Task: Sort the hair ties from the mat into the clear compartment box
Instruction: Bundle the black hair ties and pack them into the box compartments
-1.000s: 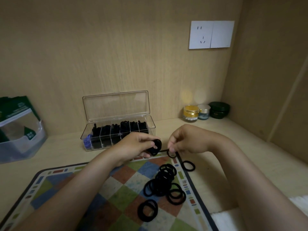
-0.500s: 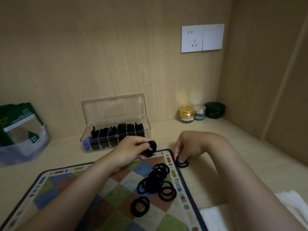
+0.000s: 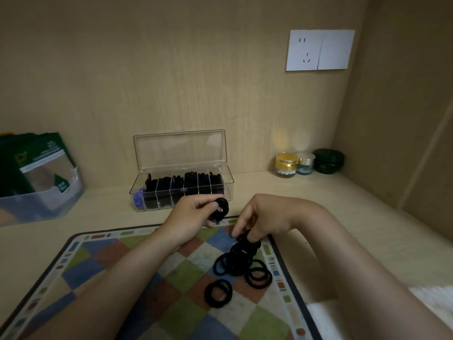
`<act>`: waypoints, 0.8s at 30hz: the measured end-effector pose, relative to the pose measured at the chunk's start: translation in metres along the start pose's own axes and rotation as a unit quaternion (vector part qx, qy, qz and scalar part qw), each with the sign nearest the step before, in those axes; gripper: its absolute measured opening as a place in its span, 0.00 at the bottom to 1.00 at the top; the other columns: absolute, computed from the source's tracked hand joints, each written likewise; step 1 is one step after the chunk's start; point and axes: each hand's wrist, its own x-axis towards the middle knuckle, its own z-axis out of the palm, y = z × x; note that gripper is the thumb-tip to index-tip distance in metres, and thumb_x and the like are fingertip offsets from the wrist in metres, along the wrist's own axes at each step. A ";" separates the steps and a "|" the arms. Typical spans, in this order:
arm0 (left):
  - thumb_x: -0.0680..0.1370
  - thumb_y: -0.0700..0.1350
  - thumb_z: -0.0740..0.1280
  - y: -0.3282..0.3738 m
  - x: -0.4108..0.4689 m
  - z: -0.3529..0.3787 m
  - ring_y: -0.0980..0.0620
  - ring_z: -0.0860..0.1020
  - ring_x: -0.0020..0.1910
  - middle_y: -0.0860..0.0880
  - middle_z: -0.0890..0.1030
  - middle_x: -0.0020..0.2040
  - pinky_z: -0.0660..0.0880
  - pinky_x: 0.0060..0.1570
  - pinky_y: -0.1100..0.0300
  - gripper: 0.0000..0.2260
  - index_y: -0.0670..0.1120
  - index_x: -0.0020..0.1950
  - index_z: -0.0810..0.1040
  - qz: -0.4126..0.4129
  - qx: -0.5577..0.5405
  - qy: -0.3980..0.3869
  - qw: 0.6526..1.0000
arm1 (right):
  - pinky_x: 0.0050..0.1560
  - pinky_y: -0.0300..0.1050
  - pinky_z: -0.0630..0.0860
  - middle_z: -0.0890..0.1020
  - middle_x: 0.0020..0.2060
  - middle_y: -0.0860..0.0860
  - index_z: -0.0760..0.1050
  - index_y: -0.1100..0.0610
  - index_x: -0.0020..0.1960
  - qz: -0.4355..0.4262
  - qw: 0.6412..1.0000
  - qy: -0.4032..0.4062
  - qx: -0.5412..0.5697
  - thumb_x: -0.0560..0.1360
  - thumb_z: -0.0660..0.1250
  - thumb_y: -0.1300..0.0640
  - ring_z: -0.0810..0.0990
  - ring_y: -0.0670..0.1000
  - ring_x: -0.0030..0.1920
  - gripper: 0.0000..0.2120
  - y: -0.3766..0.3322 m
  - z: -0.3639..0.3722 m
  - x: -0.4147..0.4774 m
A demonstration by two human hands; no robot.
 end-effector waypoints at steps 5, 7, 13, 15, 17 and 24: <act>0.81 0.38 0.64 -0.001 -0.003 -0.001 0.54 0.84 0.44 0.50 0.84 0.54 0.80 0.41 0.66 0.14 0.55 0.59 0.82 0.004 -0.026 0.004 1.000 | 0.45 0.36 0.78 0.86 0.43 0.46 0.85 0.51 0.48 -0.019 0.998 0.055 0.007 0.75 0.70 0.64 0.82 0.42 0.40 0.09 -0.009 0.006 0.003; 0.81 0.37 0.65 -0.001 -0.004 -0.002 0.56 0.84 0.46 0.49 0.83 0.54 0.80 0.40 0.67 0.14 0.50 0.63 0.81 0.005 -0.046 0.014 0.999 | 0.38 0.36 0.78 0.85 0.38 0.47 0.84 0.54 0.47 -0.042 0.987 0.109 0.109 0.76 0.68 0.67 0.81 0.42 0.34 0.11 -0.015 0.009 0.008; 0.80 0.37 0.67 -0.006 -0.002 -0.003 0.54 0.85 0.48 0.44 0.85 0.55 0.82 0.43 0.63 0.11 0.43 0.61 0.82 -0.024 -0.127 0.029 0.991 | 0.26 0.32 0.73 0.82 0.27 0.48 0.82 0.66 0.50 -0.037 0.912 0.252 0.321 0.77 0.65 0.71 0.76 0.41 0.23 0.07 -0.038 0.019 0.027; 0.80 0.36 0.67 -0.006 -0.002 -0.003 0.53 0.85 0.47 0.43 0.85 0.53 0.81 0.43 0.63 0.11 0.41 0.61 0.82 -0.038 -0.168 0.023 0.985 | 0.34 0.35 0.79 0.85 0.33 0.53 0.84 0.62 0.47 -0.035 0.911 0.301 0.281 0.76 0.68 0.69 0.82 0.44 0.31 0.07 -0.039 0.025 0.037; 0.80 0.38 0.68 -0.005 -0.002 -0.005 0.52 0.85 0.49 0.44 0.85 0.54 0.82 0.45 0.61 0.11 0.41 0.62 0.82 -0.049 -0.213 0.017 0.976 | 0.42 0.37 0.80 0.87 0.37 0.51 0.85 0.56 0.44 -0.016 0.916 0.346 0.202 0.74 0.71 0.65 0.83 0.44 0.37 0.06 -0.035 0.030 0.046; 0.82 0.45 0.65 -0.007 0.001 -0.009 0.47 0.84 0.54 0.41 0.84 0.57 0.81 0.55 0.51 0.12 0.42 0.62 0.81 -0.084 -0.279 -0.017 0.957 | 0.34 0.32 0.74 0.85 0.36 0.46 0.83 0.51 0.41 0.010 0.911 0.392 0.125 0.70 0.73 0.61 0.79 0.40 0.33 0.05 -0.030 0.036 0.052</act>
